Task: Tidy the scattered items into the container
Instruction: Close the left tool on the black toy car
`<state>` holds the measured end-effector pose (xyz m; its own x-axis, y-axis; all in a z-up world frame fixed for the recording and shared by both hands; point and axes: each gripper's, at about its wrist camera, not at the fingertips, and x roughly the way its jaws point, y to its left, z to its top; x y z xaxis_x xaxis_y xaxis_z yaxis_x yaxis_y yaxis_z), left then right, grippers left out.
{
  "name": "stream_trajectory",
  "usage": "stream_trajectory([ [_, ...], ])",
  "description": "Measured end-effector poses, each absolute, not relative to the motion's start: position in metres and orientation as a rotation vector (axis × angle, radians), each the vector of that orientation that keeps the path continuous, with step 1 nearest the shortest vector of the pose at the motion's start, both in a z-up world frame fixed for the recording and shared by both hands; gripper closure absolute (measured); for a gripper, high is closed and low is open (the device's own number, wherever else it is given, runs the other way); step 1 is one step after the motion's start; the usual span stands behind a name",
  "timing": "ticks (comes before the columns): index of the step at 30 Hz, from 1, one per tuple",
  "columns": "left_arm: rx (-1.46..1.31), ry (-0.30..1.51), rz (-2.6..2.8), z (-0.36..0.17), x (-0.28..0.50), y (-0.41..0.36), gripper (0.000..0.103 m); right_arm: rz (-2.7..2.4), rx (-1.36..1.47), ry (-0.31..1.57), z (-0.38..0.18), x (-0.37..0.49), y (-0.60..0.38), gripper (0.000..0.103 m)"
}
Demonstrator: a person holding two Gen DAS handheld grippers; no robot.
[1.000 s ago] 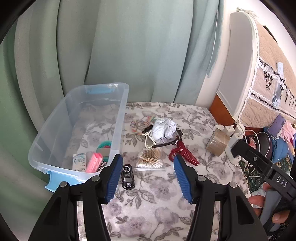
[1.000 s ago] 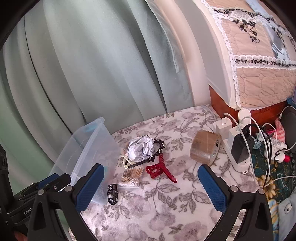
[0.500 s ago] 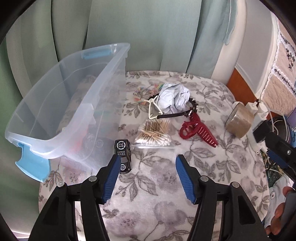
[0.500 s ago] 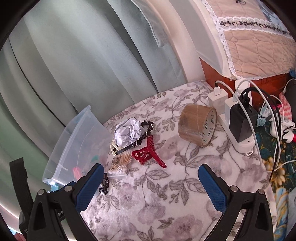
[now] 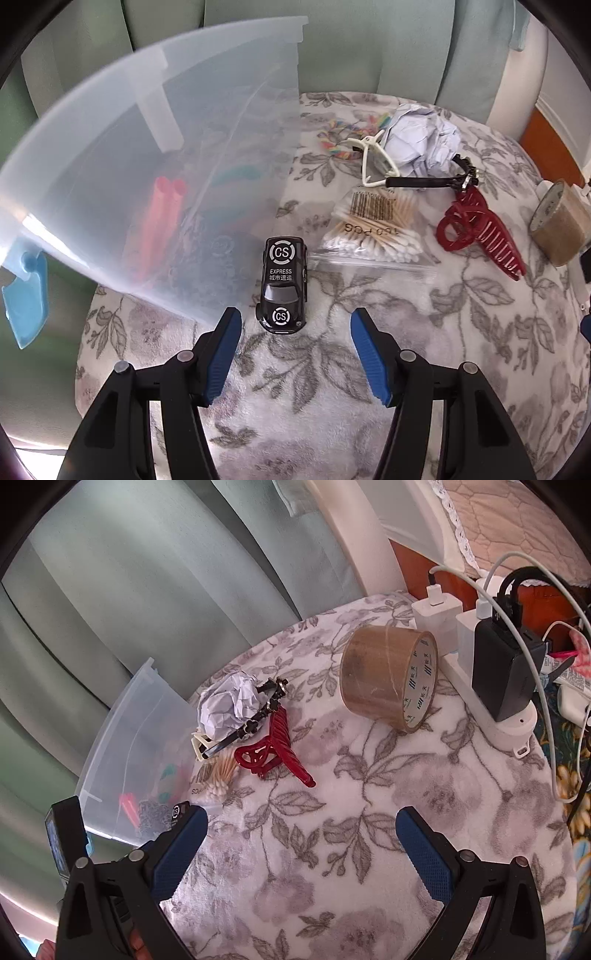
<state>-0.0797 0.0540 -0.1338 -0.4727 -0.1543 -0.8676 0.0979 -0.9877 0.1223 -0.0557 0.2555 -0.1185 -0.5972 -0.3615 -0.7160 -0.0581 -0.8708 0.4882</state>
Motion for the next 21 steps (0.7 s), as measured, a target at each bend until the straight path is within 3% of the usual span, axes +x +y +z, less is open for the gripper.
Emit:
stream_trajectory([
  [16, 1.536, -0.072, -2.502, -0.159, -0.097, 0.053, 0.041, -2.538, 1.387, -0.701, -0.144, -0.072, 0.250, 0.000],
  [21, 1.528, -0.057, -2.530, -0.157, -0.095, 0.052, 0.058, -2.582, 1.348, -0.691, -0.137, -0.081, 0.256, 0.000],
])
